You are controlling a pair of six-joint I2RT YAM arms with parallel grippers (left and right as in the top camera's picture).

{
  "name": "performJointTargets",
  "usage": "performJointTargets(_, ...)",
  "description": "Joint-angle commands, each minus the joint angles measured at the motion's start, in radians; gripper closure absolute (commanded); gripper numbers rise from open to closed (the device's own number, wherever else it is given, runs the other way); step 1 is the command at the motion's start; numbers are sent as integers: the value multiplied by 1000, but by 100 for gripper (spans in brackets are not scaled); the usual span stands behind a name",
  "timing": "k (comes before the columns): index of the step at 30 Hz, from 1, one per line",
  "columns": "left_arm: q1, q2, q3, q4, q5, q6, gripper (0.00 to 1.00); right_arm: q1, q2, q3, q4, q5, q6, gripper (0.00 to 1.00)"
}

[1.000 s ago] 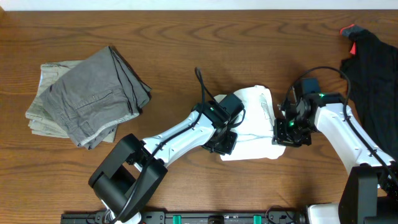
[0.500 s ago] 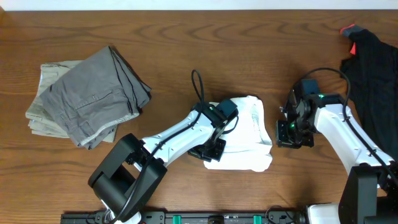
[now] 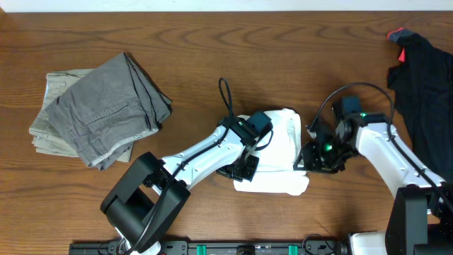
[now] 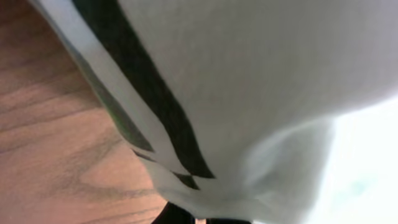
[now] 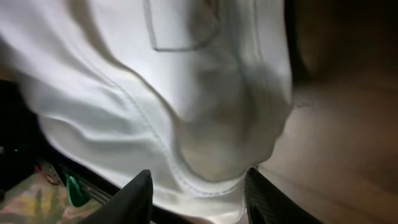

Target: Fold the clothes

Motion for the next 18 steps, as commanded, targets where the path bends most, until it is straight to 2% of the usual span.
performJointTargets(1, 4, 6, -3, 2, -18, 0, 92, 21, -5, -71, 37, -23, 54, 61)
performJointTargets(3, 4, 6, -3, 2, -18, 0, 93, 21, -5, -95, 64, -44, 59, 72)
performJointTargets(6, 5, 6, -3, -11, -19, 2, 94, 11, -6, -86, 79, -35, 50, 95)
performJointTargets(7, 7, 6, -3, -25, -20, 2, 94, 5, -7, -76, 78, -13, 50, 99)
performJointTargets(13, 47, 5, -3, -150, -108, 1, 94, -27, -9, -2, 59, 154, 50, 99)
performJointTargets(18, 103, -12, -3, -184, -130, 2, 94, -27, -9, 5, 51, 180, 47, 99)
